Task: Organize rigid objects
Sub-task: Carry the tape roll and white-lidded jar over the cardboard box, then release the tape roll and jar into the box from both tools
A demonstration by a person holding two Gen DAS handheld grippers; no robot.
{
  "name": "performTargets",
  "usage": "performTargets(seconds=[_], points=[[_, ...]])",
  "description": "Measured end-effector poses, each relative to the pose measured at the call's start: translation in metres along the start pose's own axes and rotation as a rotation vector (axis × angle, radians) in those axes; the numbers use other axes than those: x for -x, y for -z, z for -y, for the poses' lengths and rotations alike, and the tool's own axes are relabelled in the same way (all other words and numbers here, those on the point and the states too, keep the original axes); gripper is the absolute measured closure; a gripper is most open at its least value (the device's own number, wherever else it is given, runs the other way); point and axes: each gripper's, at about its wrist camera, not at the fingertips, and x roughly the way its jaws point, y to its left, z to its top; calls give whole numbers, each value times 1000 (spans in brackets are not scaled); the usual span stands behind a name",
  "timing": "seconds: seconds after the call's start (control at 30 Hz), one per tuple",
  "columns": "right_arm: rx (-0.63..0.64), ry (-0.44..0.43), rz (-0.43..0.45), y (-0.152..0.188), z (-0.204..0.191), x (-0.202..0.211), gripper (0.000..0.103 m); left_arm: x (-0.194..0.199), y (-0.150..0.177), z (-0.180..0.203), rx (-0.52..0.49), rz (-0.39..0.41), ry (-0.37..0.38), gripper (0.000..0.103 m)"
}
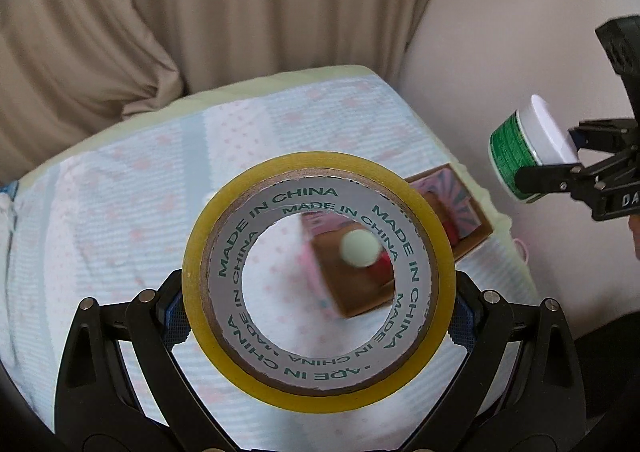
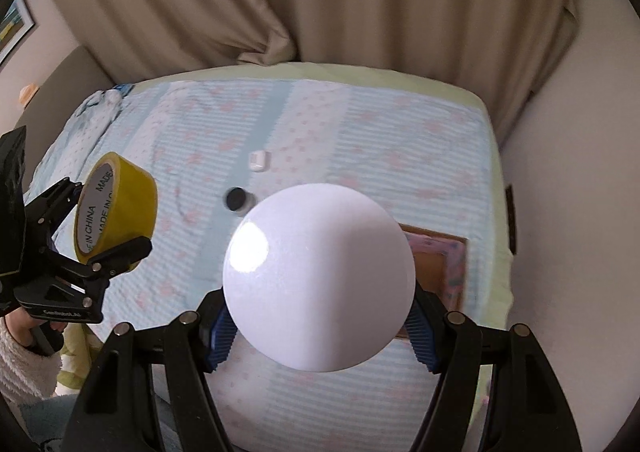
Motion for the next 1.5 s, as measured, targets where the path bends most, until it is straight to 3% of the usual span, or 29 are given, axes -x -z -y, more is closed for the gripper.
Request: performTargets(seconds=[0.23,0.53,0.73,0.93,1.23,1.27,1.3,1.33,1.5], points=[[-83,-3,-47,11,74,-30,36,-63,-30,60,-9,-68,28,7],[-113,-18,-148,24,125,-104,36,-174,-63,99,-51,-233,29,7],[44,88,-193,41,128,-159,36,-256,-57,107,-58,-375,21,7],[117,66,-202,55,128,-194,36,-311,-36,111,-62,-520,20,7],[127,10,-191,53,134,-211,35,-325,-30,116,-111,-593,-22,6],[132,16,-181,51,134,-211,32,-325,-30,116,-112,-596,-25,0],[140,21,-150,48,135,-207,13,-319,-31,115,-111,-580,-13,0],[146,28,-123,44,135,-203,2,-316,-32,115,-109,-568,-6,0],[120,11,-111,39,142,-192,0,-295,-38,109,-72,-538,9,0]])
